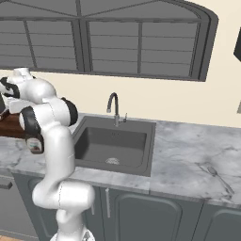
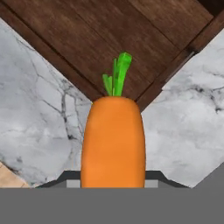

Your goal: Pick up all produce items and place them in the sink. Turn on the sink faucet to wash them. Then turn the sink off and put them in the tray.

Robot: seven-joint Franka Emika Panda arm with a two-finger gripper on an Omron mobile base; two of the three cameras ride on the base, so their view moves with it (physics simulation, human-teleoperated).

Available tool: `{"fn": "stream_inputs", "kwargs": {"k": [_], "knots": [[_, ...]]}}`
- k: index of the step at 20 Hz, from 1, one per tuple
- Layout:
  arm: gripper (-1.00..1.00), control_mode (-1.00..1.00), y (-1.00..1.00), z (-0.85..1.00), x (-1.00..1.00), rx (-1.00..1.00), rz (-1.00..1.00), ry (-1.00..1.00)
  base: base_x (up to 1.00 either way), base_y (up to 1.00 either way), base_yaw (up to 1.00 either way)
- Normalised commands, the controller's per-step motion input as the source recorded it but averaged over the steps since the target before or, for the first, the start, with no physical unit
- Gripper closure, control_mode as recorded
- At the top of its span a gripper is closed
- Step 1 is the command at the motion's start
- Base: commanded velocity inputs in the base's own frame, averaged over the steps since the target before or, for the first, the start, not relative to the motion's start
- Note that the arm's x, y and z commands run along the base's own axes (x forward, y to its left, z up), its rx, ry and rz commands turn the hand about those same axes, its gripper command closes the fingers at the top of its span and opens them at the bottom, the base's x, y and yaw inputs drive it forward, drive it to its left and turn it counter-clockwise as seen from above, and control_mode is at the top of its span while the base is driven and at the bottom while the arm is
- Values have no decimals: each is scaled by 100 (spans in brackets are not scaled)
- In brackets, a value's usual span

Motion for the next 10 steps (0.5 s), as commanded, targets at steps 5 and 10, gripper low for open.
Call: {"fn": "stream_inputs", "kwargs": {"k": [5, 10], "knots": [[100, -100, 15, -40, 43, 0, 8, 0, 0, 0, 0], [100, -100, 32, -39, 30, 0, 10, 0, 0, 0, 0]]}}
